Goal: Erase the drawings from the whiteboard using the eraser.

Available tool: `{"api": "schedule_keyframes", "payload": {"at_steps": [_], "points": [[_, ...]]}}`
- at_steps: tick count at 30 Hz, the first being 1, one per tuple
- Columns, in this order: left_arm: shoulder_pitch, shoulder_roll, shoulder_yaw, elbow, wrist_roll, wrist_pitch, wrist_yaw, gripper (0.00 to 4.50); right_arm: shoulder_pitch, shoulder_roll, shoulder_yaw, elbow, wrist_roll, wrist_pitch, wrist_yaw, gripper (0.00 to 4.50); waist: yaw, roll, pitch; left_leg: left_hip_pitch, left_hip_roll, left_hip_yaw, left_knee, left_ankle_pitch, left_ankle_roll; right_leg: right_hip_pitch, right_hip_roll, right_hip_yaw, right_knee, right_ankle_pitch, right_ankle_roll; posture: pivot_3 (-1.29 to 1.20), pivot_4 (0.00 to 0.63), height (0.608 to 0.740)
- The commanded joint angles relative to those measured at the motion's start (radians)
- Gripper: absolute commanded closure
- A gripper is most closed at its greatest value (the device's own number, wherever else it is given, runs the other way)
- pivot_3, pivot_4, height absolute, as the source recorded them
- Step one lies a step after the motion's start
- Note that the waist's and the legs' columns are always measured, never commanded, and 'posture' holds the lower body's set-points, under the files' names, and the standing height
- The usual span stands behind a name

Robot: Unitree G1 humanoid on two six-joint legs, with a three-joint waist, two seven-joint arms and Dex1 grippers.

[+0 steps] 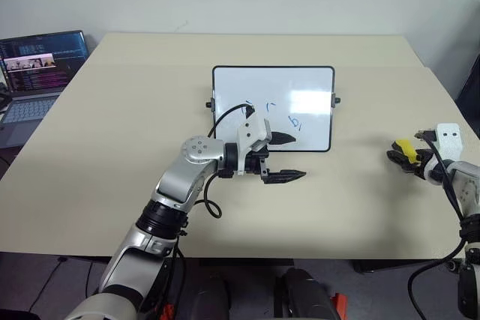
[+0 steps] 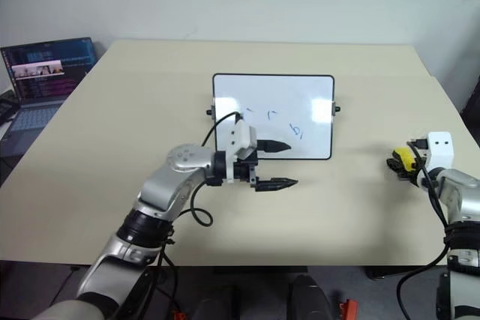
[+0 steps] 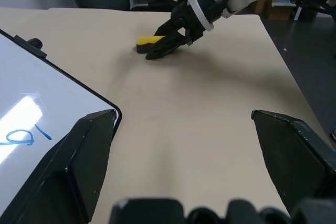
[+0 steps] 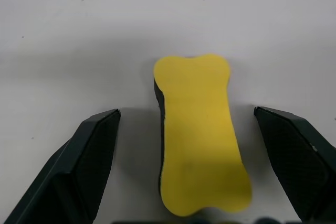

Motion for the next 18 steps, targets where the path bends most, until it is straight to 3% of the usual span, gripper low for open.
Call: {"api": "schedule_keyframes", "payload": {"at_steps": [1,18], "points": [[-0.022,0.001,0.022,-0.02,-0.013,-0.012,-0.005,0.0,-0.005,-0.004,-0.055,-0.042,0.029,-0.008,0.01,0.19,0.0,0.0,0.0,0.0,0.0,0.0,0.0,0.0,0.0,0.0,0.0,0.0,0.0,0.0,0.0,0.0,0.15,0.74],[-0.017,0.006,0.029,-0.022,-0.014,-0.011,0.0,0.0,-0.014,-0.007,-0.064,-0.064,0.0,-0.018,-0.035,0.19,0.0,0.0,0.0,0.0,0.0,0.0,0.0,0.0,0.0,0.0,0.0,0.0,0.0,0.0,0.0,0.0,0.15,0.74]]}}
